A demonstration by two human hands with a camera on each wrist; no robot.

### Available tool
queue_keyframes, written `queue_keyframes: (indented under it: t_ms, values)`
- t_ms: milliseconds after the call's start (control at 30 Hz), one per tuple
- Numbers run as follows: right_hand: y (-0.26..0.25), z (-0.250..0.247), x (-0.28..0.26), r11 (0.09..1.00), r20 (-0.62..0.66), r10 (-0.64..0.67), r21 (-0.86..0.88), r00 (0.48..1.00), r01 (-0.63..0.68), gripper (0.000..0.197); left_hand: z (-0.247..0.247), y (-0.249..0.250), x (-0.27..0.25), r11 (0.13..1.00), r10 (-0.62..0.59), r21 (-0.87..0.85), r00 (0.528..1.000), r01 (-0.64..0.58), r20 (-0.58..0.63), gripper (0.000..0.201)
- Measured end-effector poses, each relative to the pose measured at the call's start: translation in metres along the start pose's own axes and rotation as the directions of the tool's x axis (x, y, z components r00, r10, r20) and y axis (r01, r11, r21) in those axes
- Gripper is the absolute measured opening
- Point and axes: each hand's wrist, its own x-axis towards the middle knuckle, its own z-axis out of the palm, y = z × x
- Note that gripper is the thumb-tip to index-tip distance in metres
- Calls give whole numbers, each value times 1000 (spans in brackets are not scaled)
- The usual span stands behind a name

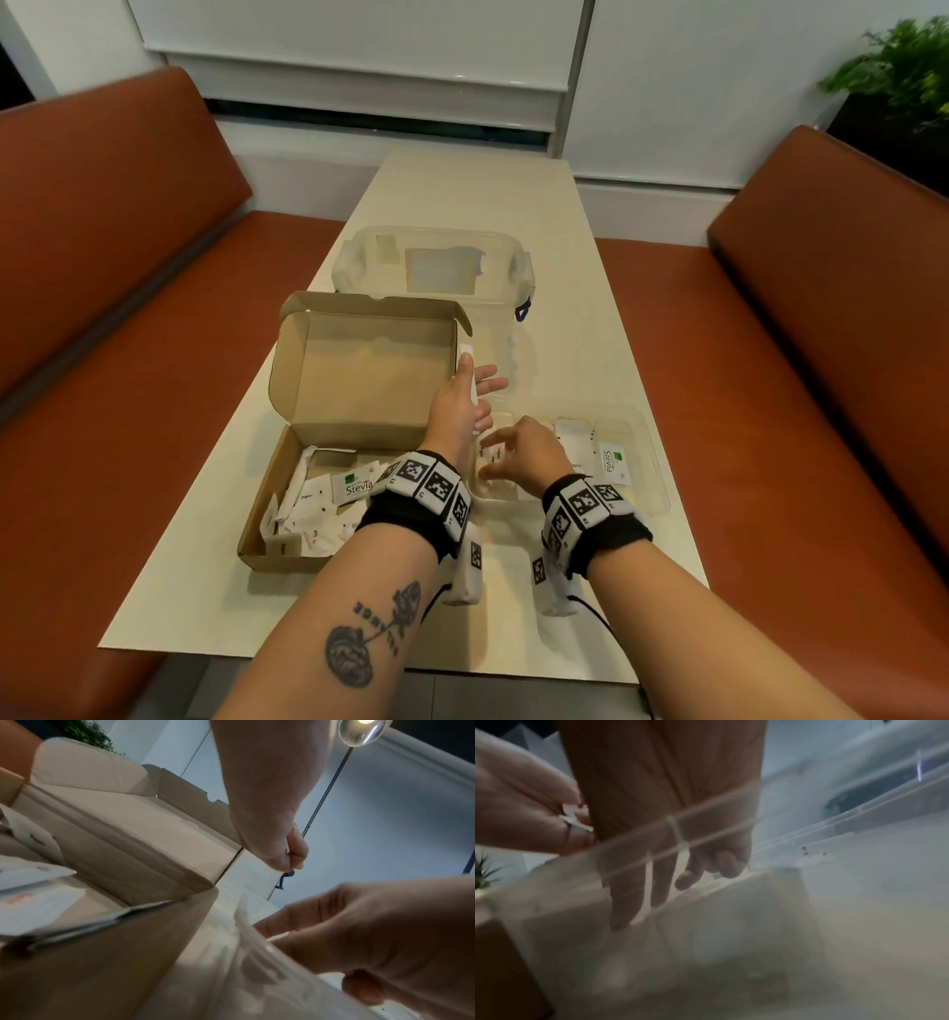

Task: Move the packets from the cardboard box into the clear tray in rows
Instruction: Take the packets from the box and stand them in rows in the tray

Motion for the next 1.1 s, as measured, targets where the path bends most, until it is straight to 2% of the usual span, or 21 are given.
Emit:
queue_keyframes:
  t_ms: [133,167,267,333,433,533,600,700,800,867,1000,1033,1100]
  values:
    - [3,1,-2,1000,0,-11,-4,1000,11,39,2,2,-1,999,-27,-25,1000,27,11,50]
    - [3,-1,-3,999,-31,-8,40,999,9,36,3,2,-1,999,-37,-30,999,38,18,53]
    - [0,-13,-2,952,-245,51,304,968,27,22,3,2,-4,996,-85,-4,995,85,50,61]
    - [-3,-25,-1,919,-337,73,389,939,68,18,2,2,-6,994,-110,26,991,108,74,65]
    - [-9,-37,-2,852,-309,57,511,949,115,25,3,4,-7,993,-100,73,991,94,86,68]
    - [-13,-41,-8,693,-244,37,705,969,151,29,9,8,-7,993,-80,89,993,73,81,65]
    - [-12,-41,-10,645,-202,41,753,978,129,31,10,8,-9,992,-92,98,993,85,71,59]
    - [-5,-41,-7,605,-188,103,791,977,89,29,9,6,-13,972,-161,189,981,140,105,61]
    - [-2,-42,-6,510,-136,59,856,989,87,19,11,0,-16,956,-200,241,974,169,110,52]
    - [1,-43,-6,495,-155,43,862,987,114,15,15,-3,-17,955,-203,241,973,172,111,51]
    - [10,-47,-5,596,-323,152,784,934,174,18,14,-6,-12,964,-177,206,983,165,39,56]
    - [13,-48,-4,581,-335,186,796,924,172,15,12,-7,-11,968,-154,200,988,149,10,55]
    - [18,-50,-5,484,-324,248,858,913,173,6,11,-8,-9,977,-90,189,995,94,-30,51]
